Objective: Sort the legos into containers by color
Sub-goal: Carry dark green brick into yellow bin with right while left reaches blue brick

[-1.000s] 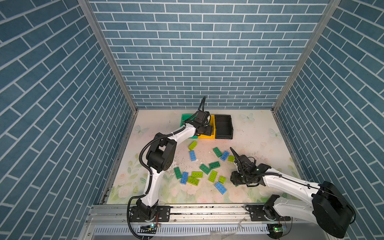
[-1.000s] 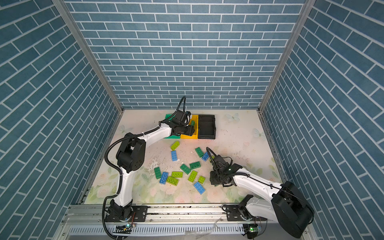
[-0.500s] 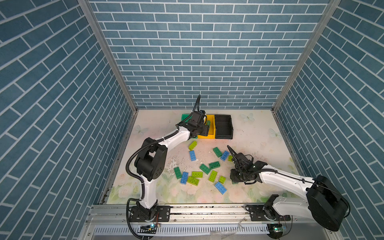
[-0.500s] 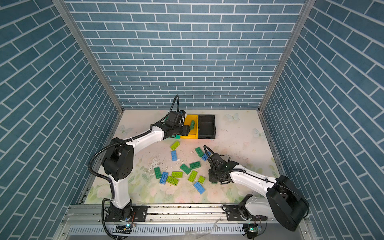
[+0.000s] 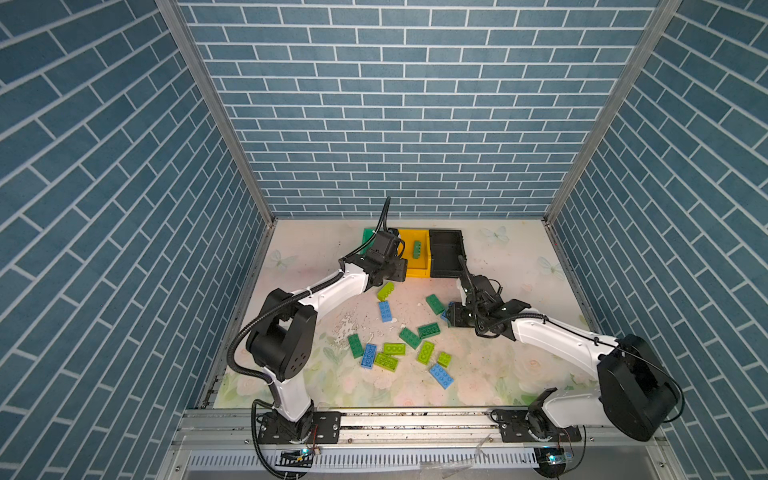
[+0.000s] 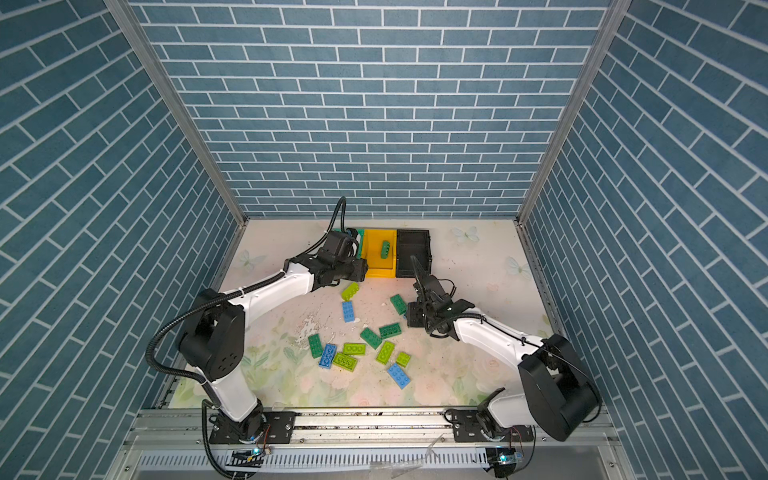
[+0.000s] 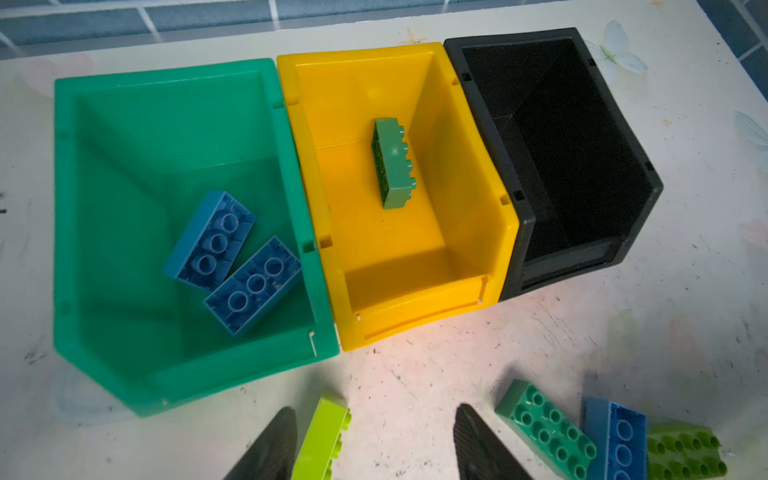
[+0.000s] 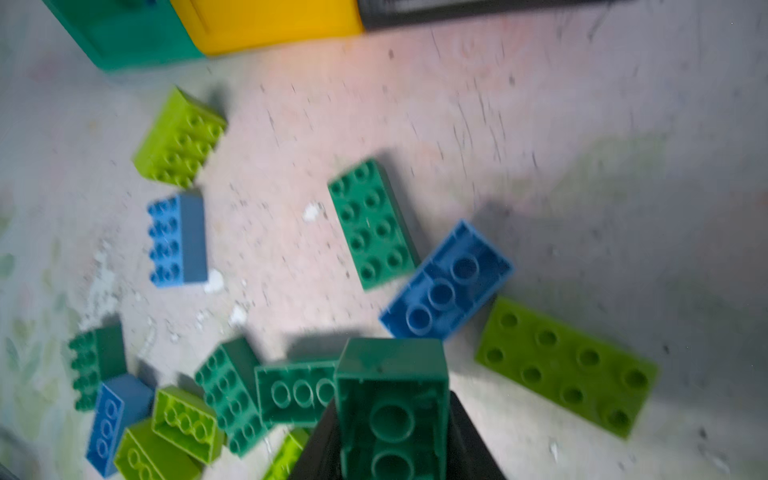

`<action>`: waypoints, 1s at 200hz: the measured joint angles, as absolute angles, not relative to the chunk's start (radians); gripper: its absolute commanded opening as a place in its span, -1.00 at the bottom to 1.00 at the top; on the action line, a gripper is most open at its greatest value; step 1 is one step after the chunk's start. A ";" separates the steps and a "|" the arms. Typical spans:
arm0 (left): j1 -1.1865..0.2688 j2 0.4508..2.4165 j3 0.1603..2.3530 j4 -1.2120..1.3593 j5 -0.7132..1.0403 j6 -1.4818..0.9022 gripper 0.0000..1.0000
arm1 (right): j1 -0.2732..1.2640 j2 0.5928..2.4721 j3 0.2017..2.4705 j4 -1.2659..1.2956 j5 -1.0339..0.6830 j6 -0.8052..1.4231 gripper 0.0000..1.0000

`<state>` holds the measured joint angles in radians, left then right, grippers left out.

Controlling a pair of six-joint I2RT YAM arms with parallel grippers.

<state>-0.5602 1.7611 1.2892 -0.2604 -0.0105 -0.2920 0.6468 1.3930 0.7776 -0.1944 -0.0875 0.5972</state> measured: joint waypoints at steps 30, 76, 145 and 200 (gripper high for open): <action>-0.558 1.726 1.237 -0.271 -0.016 -0.311 0.25 | 0.609 1.473 0.868 -0.088 -0.128 0.567 -0.70; -0.557 1.694 1.136 -0.284 -0.036 -0.363 0.26 | 0.574 1.611 1.042 0.031 -0.186 0.533 -0.67; -0.585 1.624 0.957 -0.265 -0.039 -0.486 0.31 | 0.520 1.886 1.241 0.265 -0.338 0.548 -0.58; -0.656 1.628 0.900 -0.237 -0.033 -0.593 0.33 | 0.510 2.076 1.408 0.317 -0.379 0.581 -0.40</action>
<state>-0.6563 1.6276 0.8997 -0.2371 -0.0334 -0.5930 0.5102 2.0758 1.4078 0.3168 -0.3786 0.5808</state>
